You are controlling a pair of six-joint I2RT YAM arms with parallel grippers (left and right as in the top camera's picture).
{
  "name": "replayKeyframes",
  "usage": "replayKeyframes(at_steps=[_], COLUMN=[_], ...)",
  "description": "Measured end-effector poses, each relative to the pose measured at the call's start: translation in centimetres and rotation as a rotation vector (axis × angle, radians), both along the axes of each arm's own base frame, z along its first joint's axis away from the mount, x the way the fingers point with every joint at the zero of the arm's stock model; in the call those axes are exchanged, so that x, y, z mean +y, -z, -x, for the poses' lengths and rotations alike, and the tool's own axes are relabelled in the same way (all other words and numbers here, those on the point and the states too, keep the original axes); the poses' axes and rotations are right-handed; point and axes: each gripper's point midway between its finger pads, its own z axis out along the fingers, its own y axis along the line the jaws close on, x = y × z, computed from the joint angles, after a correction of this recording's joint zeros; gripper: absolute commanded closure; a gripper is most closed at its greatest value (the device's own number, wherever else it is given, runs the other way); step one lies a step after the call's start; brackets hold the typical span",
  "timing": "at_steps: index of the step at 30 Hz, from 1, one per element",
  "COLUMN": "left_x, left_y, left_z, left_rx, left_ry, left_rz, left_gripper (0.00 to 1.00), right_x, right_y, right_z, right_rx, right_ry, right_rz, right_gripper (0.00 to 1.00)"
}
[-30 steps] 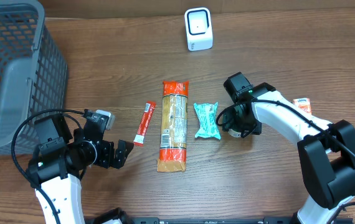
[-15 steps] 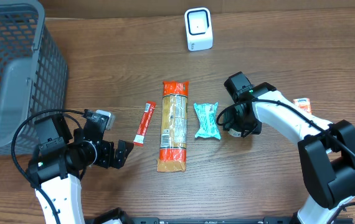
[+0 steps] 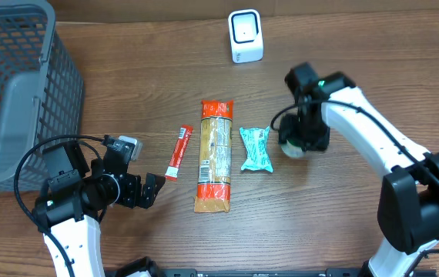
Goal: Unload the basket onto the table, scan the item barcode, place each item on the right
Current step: 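Lift the jar with the right gripper and swing it toward the scanner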
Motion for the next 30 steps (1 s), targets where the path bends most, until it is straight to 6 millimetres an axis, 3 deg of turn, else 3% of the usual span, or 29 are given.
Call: replayKeyframes(at_steps=[6,9,18,25,30], left_x=[0.0,0.0,0.0,0.0,0.0], left_y=[0.0,0.0,0.0,0.0,0.0], left_z=[0.0,0.0,0.0,0.0,0.0], left_rx=[0.001,0.001,0.001,0.001,0.0], left_ry=[0.0,0.0,0.0,0.0,0.0], left_rz=[0.001,0.001,0.001,0.0,0.0], left_gripper=[0.0,0.0,0.0,0.0,0.0], right_x=[5.6,6.9,6.3,6.8,6.9], right_y=[-3.3,-4.2,-5.8,-8.0,-9.3], right_z=[-1.0,-1.3,-3.3,-3.4,-2.2], right_rx=[0.002,0.028,0.152,0.23,0.334], right_ry=[-0.013,0.041,0.367,0.379,0.393], right_rz=[-0.337,-0.422,-0.552,-0.714,-0.787], right_gripper=[0.96,0.96,0.96,0.96,0.96])
